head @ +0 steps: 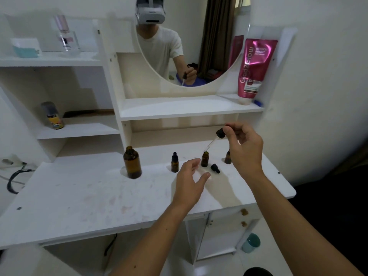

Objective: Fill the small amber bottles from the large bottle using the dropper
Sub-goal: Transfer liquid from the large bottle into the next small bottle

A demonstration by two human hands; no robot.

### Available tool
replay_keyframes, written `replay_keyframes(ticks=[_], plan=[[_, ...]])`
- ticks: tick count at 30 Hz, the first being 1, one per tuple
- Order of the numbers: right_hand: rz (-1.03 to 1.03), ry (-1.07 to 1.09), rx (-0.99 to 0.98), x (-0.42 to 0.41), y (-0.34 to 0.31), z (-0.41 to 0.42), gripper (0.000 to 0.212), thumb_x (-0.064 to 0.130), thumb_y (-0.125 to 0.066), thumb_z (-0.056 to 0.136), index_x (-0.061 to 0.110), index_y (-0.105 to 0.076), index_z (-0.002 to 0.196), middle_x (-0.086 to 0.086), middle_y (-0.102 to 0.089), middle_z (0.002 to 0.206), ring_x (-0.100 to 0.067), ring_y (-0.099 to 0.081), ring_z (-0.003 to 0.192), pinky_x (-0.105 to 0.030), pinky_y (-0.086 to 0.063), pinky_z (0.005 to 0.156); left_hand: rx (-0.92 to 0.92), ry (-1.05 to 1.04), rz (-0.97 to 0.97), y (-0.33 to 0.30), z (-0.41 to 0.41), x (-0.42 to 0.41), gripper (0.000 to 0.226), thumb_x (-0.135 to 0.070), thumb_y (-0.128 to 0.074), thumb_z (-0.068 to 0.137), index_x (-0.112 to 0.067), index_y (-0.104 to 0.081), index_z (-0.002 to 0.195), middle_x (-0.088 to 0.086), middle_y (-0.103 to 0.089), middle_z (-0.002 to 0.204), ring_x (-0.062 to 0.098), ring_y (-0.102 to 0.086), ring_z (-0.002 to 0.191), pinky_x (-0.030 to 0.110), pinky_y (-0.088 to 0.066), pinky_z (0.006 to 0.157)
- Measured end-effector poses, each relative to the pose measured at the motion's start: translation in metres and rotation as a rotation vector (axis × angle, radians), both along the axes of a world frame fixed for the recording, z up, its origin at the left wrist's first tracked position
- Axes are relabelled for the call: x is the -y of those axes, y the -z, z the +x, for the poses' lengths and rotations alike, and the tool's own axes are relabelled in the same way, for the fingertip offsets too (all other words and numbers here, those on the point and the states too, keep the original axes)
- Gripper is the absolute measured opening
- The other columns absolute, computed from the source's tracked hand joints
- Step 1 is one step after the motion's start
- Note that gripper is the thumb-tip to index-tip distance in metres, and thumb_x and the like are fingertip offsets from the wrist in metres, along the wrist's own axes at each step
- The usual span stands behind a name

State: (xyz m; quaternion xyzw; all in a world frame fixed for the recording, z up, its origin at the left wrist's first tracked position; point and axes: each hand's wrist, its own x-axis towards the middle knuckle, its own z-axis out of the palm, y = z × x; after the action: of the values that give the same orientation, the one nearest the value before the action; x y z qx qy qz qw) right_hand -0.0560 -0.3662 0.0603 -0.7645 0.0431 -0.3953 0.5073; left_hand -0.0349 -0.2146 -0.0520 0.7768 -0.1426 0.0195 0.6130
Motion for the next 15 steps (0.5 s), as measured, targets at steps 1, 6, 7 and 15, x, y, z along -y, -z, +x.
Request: replay_keyframes(ticks=[1, 6, 7, 15], plan=[[0.001, 0.005, 0.000, 0.003, 0.000, 0.001, 0.008, 0.021, -0.071, 0.100, 0.024, -0.073, 0.108, 0.006, -0.076, 0.099, -0.008, -0.071, 0.089, -0.032, -0.060, 0.087, 0.010, 0.001, 0.030, 0.001, 0.005, 0.004, 0.057, -0.028, -0.078, 0.093, -0.026, -0.053, 0.144, -0.012, -0.056, 0.143, 0.001, -0.052, 0.128, 0.024, -0.044, 0.112], [0.015, -0.010, -0.014, 0.012, 0.005, 0.009, 0.008, 0.023, -0.071, 0.099, 0.025, -0.072, 0.107, 0.008, -0.076, 0.098, -0.010, -0.072, 0.082, -0.039, -0.062, 0.080, 0.028, -0.013, 0.118, 0.003, 0.031, 0.023, 0.060, -0.032, -0.077, 0.094, -0.025, -0.050, 0.146, -0.010, -0.053, 0.147, 0.009, -0.052, 0.135, 0.033, -0.046, 0.114], [0.014, -0.022, -0.015, 0.013, 0.008, 0.009, 0.008, 0.024, -0.071, 0.100, 0.027, -0.072, 0.106, 0.008, -0.076, 0.098, -0.012, -0.071, 0.076, -0.042, -0.063, 0.076, 0.030, -0.015, 0.124, 0.004, 0.035, 0.026, 0.059, -0.031, -0.078, 0.093, -0.023, -0.051, 0.146, -0.009, -0.055, 0.145, 0.010, -0.054, 0.133, 0.034, -0.046, 0.114], [-0.043, -0.017, -0.062, 0.012, 0.022, 0.018, 0.008, 0.020, -0.071, 0.099, 0.018, -0.073, 0.107, 0.008, -0.076, 0.097, -0.005, -0.071, 0.096, -0.031, -0.062, 0.075, 0.017, -0.065, 0.046, 0.005, 0.046, 0.031, 0.045, -0.020, -0.082, 0.090, -0.019, -0.062, 0.130, -0.014, -0.068, 0.117, -0.003, -0.064, 0.107, 0.013, -0.049, 0.096]])
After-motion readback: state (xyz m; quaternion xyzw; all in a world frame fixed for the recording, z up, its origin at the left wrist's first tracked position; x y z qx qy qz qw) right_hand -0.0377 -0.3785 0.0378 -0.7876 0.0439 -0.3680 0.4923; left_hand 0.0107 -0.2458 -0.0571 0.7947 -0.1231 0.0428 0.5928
